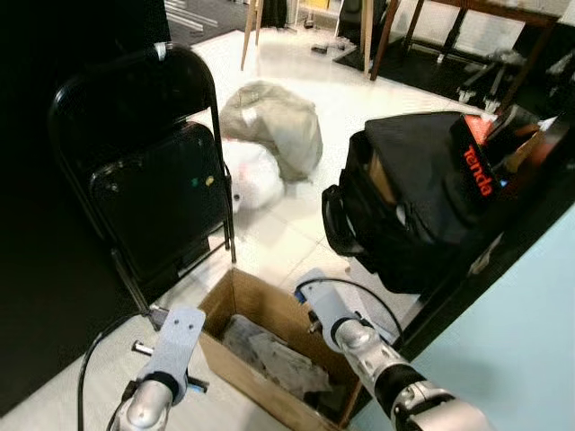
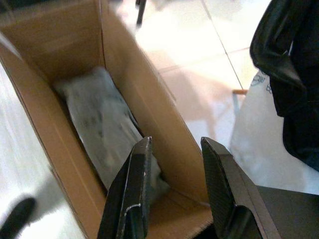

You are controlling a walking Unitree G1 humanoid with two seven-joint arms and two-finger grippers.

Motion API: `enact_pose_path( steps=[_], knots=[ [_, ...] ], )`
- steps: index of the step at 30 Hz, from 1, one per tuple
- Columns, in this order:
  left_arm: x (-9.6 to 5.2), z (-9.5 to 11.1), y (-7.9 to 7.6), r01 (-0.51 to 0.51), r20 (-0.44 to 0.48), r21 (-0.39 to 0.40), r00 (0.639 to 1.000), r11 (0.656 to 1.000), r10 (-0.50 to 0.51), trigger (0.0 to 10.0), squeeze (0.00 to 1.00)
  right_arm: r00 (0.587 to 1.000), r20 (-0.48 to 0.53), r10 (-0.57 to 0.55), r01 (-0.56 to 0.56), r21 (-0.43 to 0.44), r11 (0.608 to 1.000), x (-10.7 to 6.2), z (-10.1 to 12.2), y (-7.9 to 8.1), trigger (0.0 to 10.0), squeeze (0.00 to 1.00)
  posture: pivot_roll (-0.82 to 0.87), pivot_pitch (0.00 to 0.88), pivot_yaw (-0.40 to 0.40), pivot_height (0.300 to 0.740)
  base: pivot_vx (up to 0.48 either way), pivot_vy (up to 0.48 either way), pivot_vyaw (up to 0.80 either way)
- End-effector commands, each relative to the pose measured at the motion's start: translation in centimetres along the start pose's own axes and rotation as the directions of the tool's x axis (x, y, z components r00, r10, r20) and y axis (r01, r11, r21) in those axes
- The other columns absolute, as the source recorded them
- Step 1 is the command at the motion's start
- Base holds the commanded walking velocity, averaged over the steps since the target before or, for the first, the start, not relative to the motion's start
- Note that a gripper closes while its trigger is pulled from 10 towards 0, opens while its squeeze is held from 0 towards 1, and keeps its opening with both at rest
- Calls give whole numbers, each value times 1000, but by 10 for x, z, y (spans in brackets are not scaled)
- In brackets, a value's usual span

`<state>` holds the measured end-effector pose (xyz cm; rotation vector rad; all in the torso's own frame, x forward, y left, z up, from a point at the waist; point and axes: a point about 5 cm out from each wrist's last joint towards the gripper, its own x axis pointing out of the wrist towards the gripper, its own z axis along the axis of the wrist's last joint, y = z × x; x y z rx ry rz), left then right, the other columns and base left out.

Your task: Clean up the room

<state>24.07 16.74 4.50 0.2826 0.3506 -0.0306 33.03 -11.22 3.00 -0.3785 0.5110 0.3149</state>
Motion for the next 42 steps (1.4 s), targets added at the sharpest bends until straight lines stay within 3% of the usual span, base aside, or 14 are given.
enact_pose_path(
  steps=[1,4,6,9,11,12,15,21,23,34,39,42],
  knots=[
    [6,-1,-2,-33,-21,-46,999,998,32,10000,0,999,9,39,-39,91,995,-1,-3,4,10000,0,-65,0,41,738,0,0,0],
    [9,2,-2,-36,-11,-63,999,997,35,10000,0,998,25,55,-58,105,993,-2,-2,5,10000,0,-65,0,41,738,0,0,0],
    [15,13,-5,-45,21,-111,999,993,47,10000,0,991,62,116,-125,168,978,-4,-2,10,10000,0,-81,0,63,738,0,0,0],
    [18,17,-6,-47,32,-107,998,993,51,10000,0,987,63,147,-157,190,969,-5,-5,12,10000,0,-82,0,57,738,0,0,0],
    [18,17,-6,-47,32,-107,998,993,51,10000,0,987,63,147,-157,190,969,-5,-5,12,10000,0,-82,0,57,738,0,0,0],
    [19,12,-6,-52,12,-104,998,993,54,10000,0,984,41,172,-177,244,954,-7,-13,15,10000,0,-86,0,26,738,0,0,0],
    [19,6,-6,-56,-10,-101,998,993,55,10000,0,982,22,187,-185,296,937,-8,-19,18,10000,0,-86,0,26,738,0,0,0],
    [10,-21,-9,-52,-79,-78,996,996,46,10000,0,966,-90,241,-214,240,947,-15,-48,22,10000,0,-96,0,-6,738,0,0,0],
    [7,-30,-10,-86,-124,-127,990,988,70,10000,0,962,-126,242,-221,160,962,-18,-57,22,10000,0,-65,0,-30,738,0,0,0],
    [7,-27,-12,-88,-118,-114,990,990,75,10000,0,958,-159,238,-211,168,963,-22,-69,28,10000,0,-81,0,-10,738,0,0,0],
    [7,-28,-10,-83,-107,-92,992,992,73,10000,0,939,-178,294,-259,194,946,-26,-74,32,10000,0,-85,0,-12,738,0,0,-800],
    [5,-31,-12,-57,-102,-70,994,996,50,10000,0,922,-213,324,-292,166,942,-30,-82,33,10000,0,-87,0,-13,738,0,0,-800]
  ],
)
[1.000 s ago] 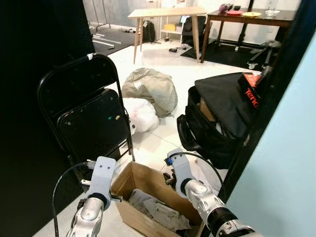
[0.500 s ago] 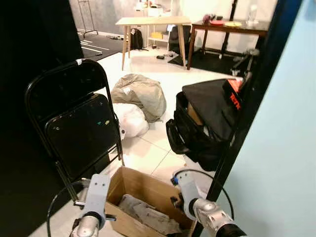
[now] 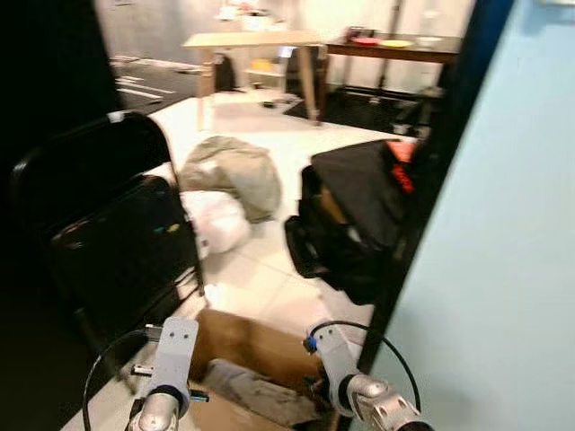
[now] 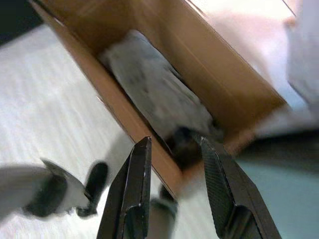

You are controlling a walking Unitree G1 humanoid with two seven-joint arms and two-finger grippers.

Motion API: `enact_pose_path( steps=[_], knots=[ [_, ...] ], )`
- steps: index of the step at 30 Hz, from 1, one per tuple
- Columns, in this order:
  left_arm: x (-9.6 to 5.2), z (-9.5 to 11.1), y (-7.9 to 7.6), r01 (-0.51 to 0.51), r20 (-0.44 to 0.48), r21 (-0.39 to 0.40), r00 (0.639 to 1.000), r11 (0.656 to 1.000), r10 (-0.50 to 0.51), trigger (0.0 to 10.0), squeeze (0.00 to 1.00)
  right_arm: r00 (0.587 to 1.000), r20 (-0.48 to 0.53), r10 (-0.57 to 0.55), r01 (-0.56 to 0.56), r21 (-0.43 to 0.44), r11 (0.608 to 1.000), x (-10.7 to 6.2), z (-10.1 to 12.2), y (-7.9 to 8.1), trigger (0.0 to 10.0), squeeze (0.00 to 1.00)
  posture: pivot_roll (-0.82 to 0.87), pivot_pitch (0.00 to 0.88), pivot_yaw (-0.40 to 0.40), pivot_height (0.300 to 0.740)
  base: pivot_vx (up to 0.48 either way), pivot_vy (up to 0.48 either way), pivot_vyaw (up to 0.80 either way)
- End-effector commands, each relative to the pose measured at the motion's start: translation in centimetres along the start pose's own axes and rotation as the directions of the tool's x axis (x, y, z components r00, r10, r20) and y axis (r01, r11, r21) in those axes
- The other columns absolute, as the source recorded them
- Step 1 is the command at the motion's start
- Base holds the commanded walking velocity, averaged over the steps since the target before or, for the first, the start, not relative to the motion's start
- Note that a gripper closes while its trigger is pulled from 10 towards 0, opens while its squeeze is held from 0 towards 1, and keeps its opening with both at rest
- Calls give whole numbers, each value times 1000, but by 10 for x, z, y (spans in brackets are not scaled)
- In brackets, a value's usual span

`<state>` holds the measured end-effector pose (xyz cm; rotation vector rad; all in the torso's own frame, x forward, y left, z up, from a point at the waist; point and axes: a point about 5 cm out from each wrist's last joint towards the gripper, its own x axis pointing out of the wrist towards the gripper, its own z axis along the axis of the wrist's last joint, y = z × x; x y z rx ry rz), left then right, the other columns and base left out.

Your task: Clean up the room

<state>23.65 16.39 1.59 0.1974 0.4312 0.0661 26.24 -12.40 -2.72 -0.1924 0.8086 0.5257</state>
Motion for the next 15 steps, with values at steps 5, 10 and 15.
enact_pose_path(
  steps=[5,10,15],
  knots=[
    [-4,-7,-4,69,-12,35,998,997,-69,10000,0,999,-30,15,-16,-21,1000,-1,-6,1,10000,0,-86,0,-15,738,0,0,-800],
    [-15,-20,-14,235,-64,85,971,968,-230,10000,0,998,-66,17,-18,-24,1000,-5,-13,-2,10000,0,-82,0,-13,738,0,0,-800],
    [-21,-24,-19,329,-71,136,944,934,-322,10000,0,998,-67,21,-23,-22,999,-6,-13,-3,10000,0,-82,0,-14,738,0,0,-800]
  ],
)
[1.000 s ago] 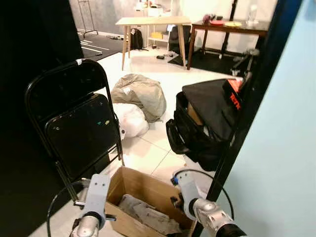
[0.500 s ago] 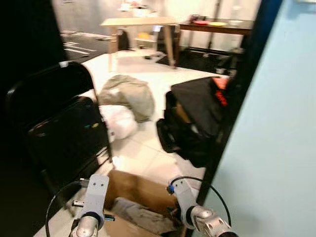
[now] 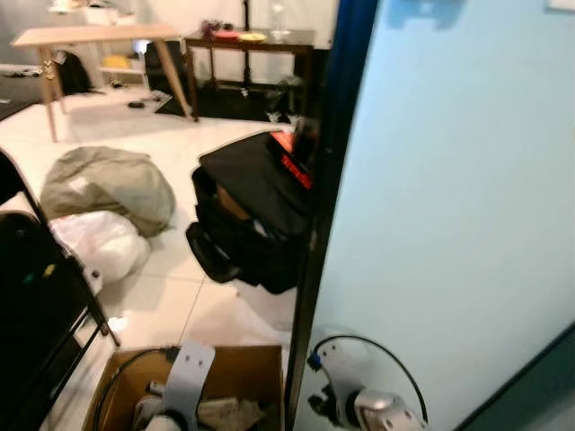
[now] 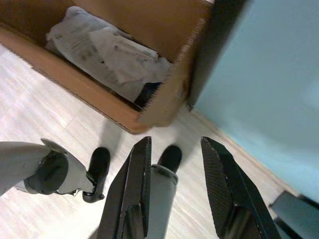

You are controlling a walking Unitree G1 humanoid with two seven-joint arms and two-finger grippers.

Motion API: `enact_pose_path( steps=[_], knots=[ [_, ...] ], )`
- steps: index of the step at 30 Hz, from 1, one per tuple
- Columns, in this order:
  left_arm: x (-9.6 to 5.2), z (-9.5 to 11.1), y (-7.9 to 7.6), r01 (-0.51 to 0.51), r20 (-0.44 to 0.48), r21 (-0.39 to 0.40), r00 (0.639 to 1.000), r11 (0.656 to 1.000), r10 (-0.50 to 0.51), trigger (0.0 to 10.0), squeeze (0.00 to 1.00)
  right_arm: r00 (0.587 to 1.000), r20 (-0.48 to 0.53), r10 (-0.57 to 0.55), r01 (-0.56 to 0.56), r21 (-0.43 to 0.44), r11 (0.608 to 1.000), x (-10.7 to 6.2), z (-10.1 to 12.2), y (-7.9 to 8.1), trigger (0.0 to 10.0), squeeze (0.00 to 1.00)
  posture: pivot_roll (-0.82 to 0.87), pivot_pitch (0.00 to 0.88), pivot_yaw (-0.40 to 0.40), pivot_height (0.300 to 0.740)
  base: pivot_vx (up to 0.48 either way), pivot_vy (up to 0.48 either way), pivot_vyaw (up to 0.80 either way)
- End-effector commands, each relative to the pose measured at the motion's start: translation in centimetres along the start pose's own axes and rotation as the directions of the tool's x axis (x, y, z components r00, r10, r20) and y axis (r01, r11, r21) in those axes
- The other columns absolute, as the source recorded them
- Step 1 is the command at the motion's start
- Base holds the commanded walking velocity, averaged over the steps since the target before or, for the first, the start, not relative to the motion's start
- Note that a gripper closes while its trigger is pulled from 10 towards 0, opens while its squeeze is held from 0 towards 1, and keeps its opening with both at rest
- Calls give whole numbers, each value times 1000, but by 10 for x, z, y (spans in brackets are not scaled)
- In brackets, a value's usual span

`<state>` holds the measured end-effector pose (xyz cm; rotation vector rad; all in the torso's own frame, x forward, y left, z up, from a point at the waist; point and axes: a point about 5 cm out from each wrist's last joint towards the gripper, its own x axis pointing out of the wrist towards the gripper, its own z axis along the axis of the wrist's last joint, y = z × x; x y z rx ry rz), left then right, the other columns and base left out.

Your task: Clean up the room

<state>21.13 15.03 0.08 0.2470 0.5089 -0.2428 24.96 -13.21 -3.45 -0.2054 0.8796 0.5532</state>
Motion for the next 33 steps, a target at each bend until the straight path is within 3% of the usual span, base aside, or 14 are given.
enact_pose_path(
  steps=[1,8,20,33],
  knots=[
    [-4,-2,-6,74,6,45,997,996,-75,10000,0,1000,5,-10,10,-15,1000,-2,3,-3,10000,0,-82,0,-14,738,0,0,-800],
    [-10,3,-8,187,60,53,980,981,-190,10000,0,1000,-13,-10,10,-12,1000,-4,-2,-5,10000,0,-73,0,-17,738,0,0,-800],
    [-11,7,-9,225,86,72,969,972,-231,10000,0,999,-40,-25,24,-20,1000,-8,-10,-11,10000,0,-86,0,-2,738,0,0,-800],
    [-6,11,-11,200,99,70,974,977,-206,10000,0,999,-38,-32,31,-32,999,-7,-9,-8,10000,0,-87,0,7,738,0,0,-800]
  ],
)
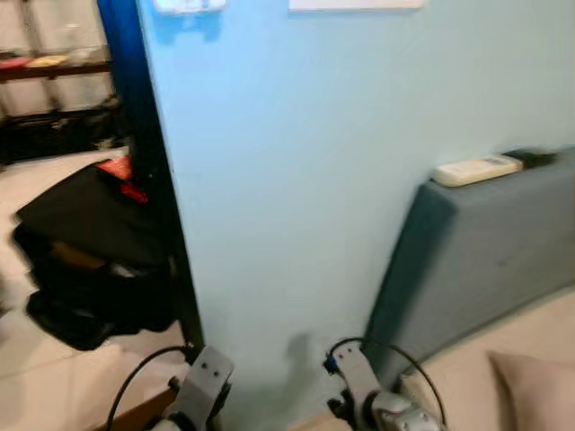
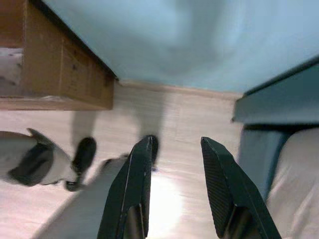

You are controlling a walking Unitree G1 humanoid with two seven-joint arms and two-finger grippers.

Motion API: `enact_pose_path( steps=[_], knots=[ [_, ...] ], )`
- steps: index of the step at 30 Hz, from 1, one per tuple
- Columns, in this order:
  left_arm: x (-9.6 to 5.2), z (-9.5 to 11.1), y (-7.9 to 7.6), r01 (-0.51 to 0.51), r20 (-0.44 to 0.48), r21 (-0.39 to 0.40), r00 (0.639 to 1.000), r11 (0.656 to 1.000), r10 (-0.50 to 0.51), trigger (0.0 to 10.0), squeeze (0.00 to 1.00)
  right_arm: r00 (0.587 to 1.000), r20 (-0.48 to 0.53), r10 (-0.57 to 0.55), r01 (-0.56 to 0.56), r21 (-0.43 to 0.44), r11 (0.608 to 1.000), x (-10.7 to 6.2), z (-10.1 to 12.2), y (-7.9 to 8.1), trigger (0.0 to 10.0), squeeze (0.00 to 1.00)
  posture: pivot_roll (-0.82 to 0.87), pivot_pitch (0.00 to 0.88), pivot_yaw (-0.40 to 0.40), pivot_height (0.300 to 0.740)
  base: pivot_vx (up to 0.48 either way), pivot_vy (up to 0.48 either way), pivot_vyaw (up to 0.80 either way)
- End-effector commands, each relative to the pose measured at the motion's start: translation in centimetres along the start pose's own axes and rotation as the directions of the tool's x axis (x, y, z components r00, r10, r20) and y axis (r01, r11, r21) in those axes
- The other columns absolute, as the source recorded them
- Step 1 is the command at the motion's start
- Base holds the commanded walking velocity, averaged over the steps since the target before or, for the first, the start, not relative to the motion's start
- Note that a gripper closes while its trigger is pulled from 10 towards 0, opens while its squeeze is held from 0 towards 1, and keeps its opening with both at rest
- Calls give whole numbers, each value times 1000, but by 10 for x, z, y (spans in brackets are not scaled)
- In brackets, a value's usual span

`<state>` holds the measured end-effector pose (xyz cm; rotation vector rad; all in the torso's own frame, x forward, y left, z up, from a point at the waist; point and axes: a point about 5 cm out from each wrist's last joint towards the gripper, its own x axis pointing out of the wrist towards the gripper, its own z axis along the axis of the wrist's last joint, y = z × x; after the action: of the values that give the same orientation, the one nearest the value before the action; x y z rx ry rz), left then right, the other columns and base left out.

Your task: Clean up the room

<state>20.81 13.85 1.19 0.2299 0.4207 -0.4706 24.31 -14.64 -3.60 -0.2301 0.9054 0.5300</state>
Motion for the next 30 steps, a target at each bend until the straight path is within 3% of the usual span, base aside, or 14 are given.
enact_pose_path(
  steps=[1,30],
  knots=[
    [0,-1,0,-3,-4,8,1000,1000,3,10000,0,1000,-6,-7,7,-27,1000,0,2,0,10000,0,-87,0,7,738,0,0,-800],
    [4,3,3,-44,10,41,999,998,44,10000,0,1000,-12,-6,5,-45,999,2,-1,7,10000,0,-87,0,15,738,0,0,-800]
  ],
)
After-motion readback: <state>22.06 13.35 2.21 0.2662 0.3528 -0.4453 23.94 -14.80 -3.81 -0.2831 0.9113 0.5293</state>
